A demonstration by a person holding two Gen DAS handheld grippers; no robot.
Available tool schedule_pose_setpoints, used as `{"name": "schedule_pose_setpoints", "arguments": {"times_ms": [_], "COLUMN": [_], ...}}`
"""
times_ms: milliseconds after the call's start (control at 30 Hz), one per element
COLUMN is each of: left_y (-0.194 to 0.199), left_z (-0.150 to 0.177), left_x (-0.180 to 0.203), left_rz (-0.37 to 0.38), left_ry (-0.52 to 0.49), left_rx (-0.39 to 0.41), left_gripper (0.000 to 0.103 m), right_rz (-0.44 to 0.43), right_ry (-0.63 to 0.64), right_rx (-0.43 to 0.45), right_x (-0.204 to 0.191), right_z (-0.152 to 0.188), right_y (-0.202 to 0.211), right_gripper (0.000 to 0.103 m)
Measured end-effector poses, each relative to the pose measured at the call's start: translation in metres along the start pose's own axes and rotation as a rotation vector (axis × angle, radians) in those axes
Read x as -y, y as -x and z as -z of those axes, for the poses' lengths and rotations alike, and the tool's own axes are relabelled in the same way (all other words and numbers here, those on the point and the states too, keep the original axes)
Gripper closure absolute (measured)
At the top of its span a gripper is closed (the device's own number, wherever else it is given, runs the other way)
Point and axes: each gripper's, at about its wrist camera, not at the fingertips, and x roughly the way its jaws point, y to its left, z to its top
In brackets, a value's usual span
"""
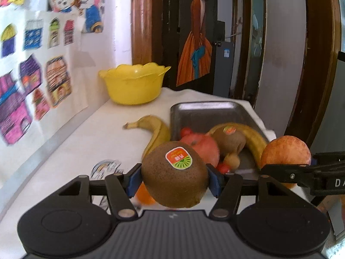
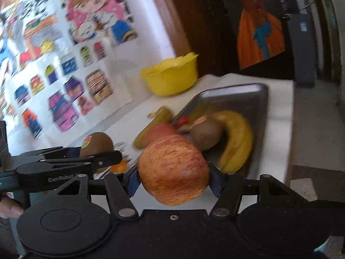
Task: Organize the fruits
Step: 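Carry the kiwi with the left tool over the steel tray while the right carries the apple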
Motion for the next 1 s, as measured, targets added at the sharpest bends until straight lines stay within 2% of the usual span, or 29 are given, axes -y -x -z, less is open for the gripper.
{"name": "schedule_pose_setpoints", "arguments": {"times_ms": [333,600,767,1000], "left_y": [-0.043,-0.092,-0.114,-0.129], "left_z": [-0.043,-0.053,-0.059,-0.060], "left_x": [0.038,0.045,0.042,0.040], "left_rz": [0.008,0.009,-0.014,-0.005], "left_ry": [-0.091,-0.089,-0.059,-0.054], "left_rx": [0.066,0.032,0.005,-0.025], "left_gripper": [0.037,0.037,0.037,0.037], "right_rz": [0.043,0.100,0.128,0.136], "right_ry": [-0.009,-0.037,-0.039,-0.049], "right_rx": [0.049,0.102,0.091,0.061], "right_x": [0.053,0.080,0.092,0.099], "right_z": [-0.040,-0.064,-0.073,-0.078], "right_y": [-0.023,-0.061,-0.089,-0.118], "right_gripper": [0.039,0.039,0.039,0.039]}}
